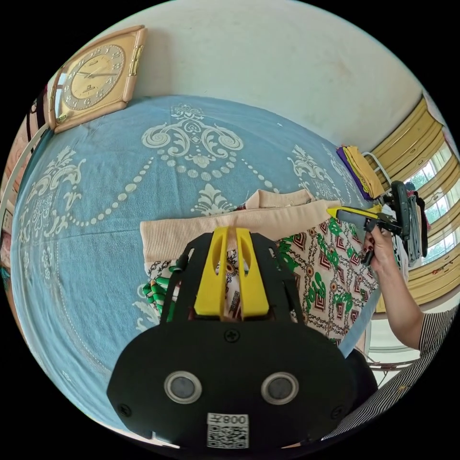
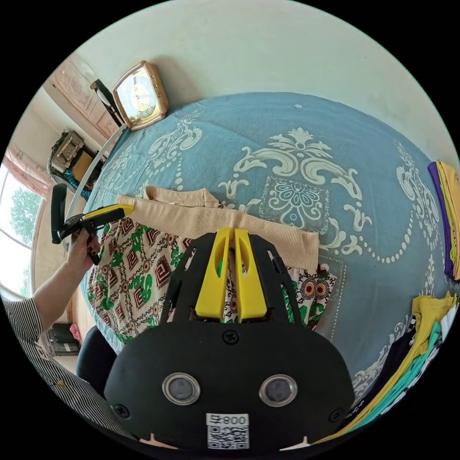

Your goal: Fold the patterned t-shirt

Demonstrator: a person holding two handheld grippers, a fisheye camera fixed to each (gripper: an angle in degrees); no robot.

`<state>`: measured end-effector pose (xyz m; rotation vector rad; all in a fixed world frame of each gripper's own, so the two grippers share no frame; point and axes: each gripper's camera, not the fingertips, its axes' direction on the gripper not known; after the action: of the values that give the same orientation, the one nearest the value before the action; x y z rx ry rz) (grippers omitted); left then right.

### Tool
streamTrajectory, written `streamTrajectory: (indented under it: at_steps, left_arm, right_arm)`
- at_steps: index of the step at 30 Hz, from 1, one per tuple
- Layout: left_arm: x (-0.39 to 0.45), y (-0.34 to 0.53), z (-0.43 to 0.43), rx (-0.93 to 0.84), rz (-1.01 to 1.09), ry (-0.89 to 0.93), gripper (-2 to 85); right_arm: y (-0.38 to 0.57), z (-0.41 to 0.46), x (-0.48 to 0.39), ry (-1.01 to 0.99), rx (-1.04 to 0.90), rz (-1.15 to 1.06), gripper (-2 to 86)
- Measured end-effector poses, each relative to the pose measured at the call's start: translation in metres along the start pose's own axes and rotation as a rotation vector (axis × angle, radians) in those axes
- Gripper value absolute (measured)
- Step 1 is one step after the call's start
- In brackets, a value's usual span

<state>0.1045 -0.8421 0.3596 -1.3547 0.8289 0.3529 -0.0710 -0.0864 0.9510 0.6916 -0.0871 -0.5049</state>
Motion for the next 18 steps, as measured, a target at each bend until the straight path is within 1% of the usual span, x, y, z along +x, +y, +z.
streamTrajectory:
  at_steps: [5, 8, 10, 11, 13, 15, 18]
  left_arm:
    - [-0.016, 0.027, -0.019, 0.077, -0.010, 0.031, 4.9]
    - [-0.029, 0.040, -0.018, 0.060, -0.028, -0.002, 3.5]
    - [-0.040, 0.045, -0.013, 0.033, -0.051, -0.015, 2.6]
    - [-0.047, 0.048, -0.010, 0.024, -0.060, -0.016, 2.0]
    - [-0.054, 0.051, -0.010, 0.030, -0.068, -0.022, 1.3]
    - [-0.060, 0.054, -0.011, 0.025, -0.058, -0.055, 0.8]
    - [-0.073, 0.060, -0.009, 0.021, -0.049, -0.043, 0.6]
  right_arm:
    - [0.023, -0.032, 0.018, 0.001, 0.079, 0.038, 4.0]
    - [0.037, -0.043, 0.036, 0.028, 0.099, 0.073, 2.5]
    - [0.040, -0.038, 0.047, 0.049, 0.066, 0.095, 1.4]
    - [0.040, -0.029, 0.054, 0.064, 0.018, 0.098, 1.0]
    - [0.041, -0.029, 0.059, 0.084, 0.012, 0.079, 0.6]
    - [0.042, -0.032, 0.066, 0.172, -0.012, 0.064, 0.3]
    - [0.045, -0.034, 0.081, 0.126, -0.007, 0.068, 0.2]
